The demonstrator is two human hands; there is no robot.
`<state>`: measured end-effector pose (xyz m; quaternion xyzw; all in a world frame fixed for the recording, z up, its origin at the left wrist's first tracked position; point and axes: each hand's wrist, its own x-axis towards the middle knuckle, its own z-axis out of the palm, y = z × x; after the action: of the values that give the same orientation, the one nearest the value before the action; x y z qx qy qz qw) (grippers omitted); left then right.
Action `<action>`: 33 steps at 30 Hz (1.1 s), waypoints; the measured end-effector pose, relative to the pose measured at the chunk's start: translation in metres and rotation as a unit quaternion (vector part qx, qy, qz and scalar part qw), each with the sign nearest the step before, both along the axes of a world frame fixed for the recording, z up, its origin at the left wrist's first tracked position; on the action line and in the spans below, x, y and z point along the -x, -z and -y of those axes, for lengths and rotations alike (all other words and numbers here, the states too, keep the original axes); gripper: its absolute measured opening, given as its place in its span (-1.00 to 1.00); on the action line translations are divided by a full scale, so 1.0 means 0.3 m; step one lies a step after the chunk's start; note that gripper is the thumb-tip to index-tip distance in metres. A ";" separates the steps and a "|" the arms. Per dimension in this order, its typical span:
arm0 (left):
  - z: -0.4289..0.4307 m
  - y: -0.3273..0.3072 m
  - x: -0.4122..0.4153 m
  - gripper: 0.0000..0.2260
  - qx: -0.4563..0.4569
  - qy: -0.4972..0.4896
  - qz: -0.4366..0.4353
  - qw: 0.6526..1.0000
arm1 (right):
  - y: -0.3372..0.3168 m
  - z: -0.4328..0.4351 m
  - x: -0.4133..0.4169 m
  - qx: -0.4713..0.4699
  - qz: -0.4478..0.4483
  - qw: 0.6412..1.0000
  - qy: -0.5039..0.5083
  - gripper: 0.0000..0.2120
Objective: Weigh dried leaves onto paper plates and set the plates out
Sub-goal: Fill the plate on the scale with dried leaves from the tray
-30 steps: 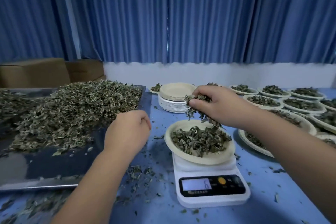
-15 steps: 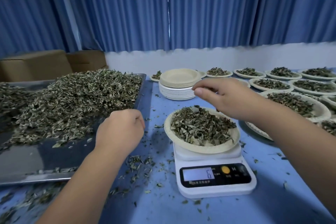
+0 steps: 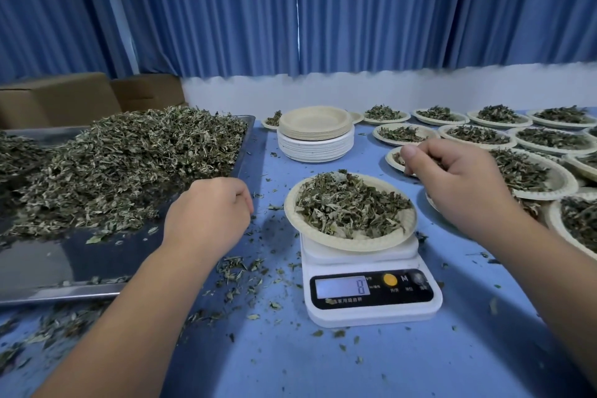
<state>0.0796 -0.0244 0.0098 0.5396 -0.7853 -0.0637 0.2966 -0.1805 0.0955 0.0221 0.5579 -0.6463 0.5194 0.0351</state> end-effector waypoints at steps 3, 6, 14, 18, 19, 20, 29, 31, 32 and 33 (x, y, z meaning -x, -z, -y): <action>-0.002 0.002 0.001 -0.68 -0.003 -0.003 0.009 1.000 | 0.010 0.001 0.001 -0.012 -0.005 1.000 -0.001 -0.72; -0.005 -0.001 0.007 -0.69 -0.002 0.002 0.017 1.000 | 0.009 0.006 -0.001 -0.015 -0.006 1.000 0.002 -0.71; -0.009 0.001 0.009 -0.70 0.003 0.013 0.030 0.999 | -0.044 0.030 -0.063 -0.078 -0.067 0.995 -0.017 -0.72; -0.007 0.001 0.012 -0.71 0.002 0.020 0.045 0.999 | -0.102 0.056 -0.132 -0.079 -0.076 0.993 -0.054 -0.68; -0.009 0.001 0.013 -0.72 0.004 0.022 0.049 0.999 | -0.120 0.068 -0.156 -0.083 -0.079 0.991 -0.066 -0.67; -0.010 0.000 0.013 -0.72 0.006 0.025 0.053 0.998 | -0.138 0.084 -0.184 -0.088 -0.089 0.989 -0.076 -0.66; -0.009 -0.016 -0.012 -0.79 0.006 -0.017 0.017 1.000 | -0.219 0.312 -0.434 -0.132 -0.140 0.969 -0.156 -0.68; 0.002 -0.027 -0.042 -0.79 0.035 -0.069 -0.002 0.997 | -0.214 0.352 -0.463 -0.156 -0.116 0.968 -0.159 -0.66; 0.010 -0.032 -0.062 -0.78 0.047 -0.095 -0.008 0.994 | -0.211 0.370 -0.481 -0.166 -0.101 0.968 -0.160 -0.64; 0.019 -0.036 -0.083 -0.77 0.053 -0.118 -0.018 0.991 | -0.209 0.386 -0.505 -0.178 -0.083 0.967 -0.163 -0.62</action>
<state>0.1045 -0.0302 0.0206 0.6108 -0.7131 0.0034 0.3440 -0.0290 -0.0203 0.0847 0.6942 -0.6232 0.3469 -0.0969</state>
